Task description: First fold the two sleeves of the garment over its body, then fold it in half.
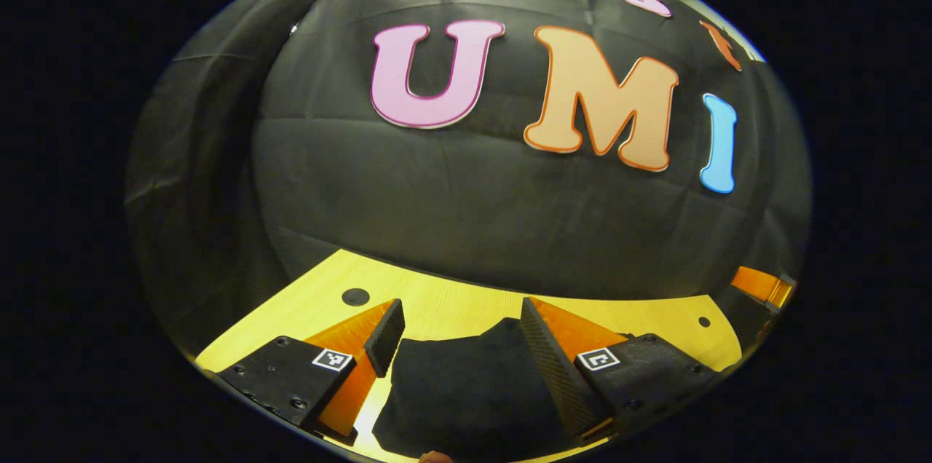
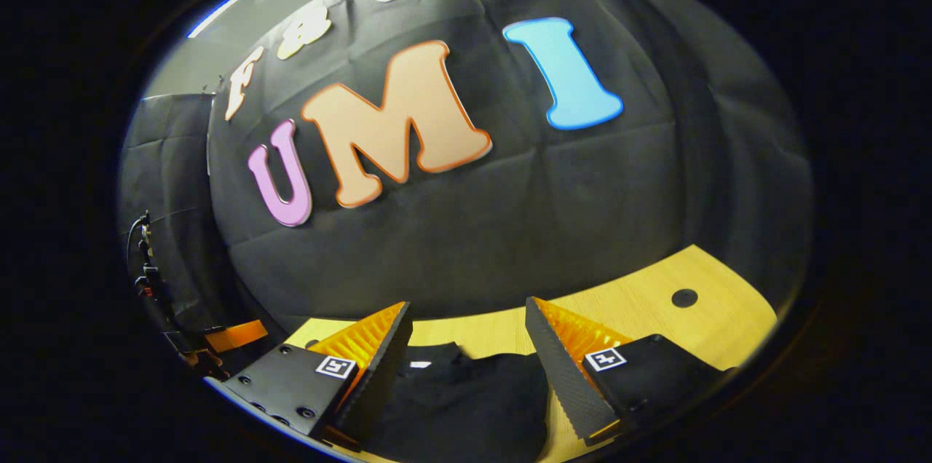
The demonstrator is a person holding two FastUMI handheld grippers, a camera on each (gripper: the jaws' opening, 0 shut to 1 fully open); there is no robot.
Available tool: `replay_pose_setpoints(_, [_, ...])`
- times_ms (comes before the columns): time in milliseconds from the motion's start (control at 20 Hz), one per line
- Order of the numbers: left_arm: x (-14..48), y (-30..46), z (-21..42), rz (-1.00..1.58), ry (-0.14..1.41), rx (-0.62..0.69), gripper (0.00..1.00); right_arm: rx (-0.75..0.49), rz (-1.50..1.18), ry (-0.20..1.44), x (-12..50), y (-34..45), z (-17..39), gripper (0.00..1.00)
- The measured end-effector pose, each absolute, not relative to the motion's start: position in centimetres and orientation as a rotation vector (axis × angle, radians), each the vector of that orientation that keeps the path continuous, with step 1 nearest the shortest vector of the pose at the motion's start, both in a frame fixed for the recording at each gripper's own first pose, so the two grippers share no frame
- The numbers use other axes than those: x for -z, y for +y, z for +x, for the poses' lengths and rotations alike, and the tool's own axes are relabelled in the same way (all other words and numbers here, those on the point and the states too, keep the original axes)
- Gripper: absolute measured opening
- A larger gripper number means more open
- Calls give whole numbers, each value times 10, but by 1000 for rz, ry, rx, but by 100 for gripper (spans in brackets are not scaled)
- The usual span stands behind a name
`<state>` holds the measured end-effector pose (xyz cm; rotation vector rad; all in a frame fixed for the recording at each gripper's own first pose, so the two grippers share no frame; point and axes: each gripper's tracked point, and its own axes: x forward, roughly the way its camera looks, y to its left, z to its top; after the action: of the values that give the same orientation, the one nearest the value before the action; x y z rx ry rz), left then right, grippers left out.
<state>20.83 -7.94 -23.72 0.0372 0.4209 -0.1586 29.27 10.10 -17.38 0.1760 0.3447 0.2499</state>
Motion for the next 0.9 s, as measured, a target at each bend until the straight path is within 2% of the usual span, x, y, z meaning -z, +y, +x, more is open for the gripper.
replay_pose_setpoints(100, [218, -74, 189, 55, 373, 165, 96, -241, 145, 282, 152, 99, 263, 98])
replay_pose_setpoints(150, [208, -70, 180, 64, 348, 165, 96, -240, 131, 262, 145, 101, 246, 93])
replay_pose_setpoints(200, [200, -68, 169, 69, 328, 170, 95, -238, 123, 245, 140, 102, 230, 97])
replay_pose_setpoints(600, [164, -57, 76, 83, 287, 253, 94, -222, 112, 236, 136, 117, 113, 97])
replay_pose_setpoints(650, [162, -53, 66, 87, 288, 255, 94, -224, 115, 236, 135, 119, 100, 93])
replay_pose_setpoints(700, [160, -49, 57, 89, 290, 249, 94, -219, 118, 239, 137, 119, 89, 97])
replay_pose_setpoints(850, [150, -39, 23, 57, 284, 245, 94, -220, 129, 253, 144, 126, 53, 97])
replay_pose_setpoints(900, [148, -35, 11, 51, 287, 246, 94, -217, 127, 252, 150, 135, 37, 93])
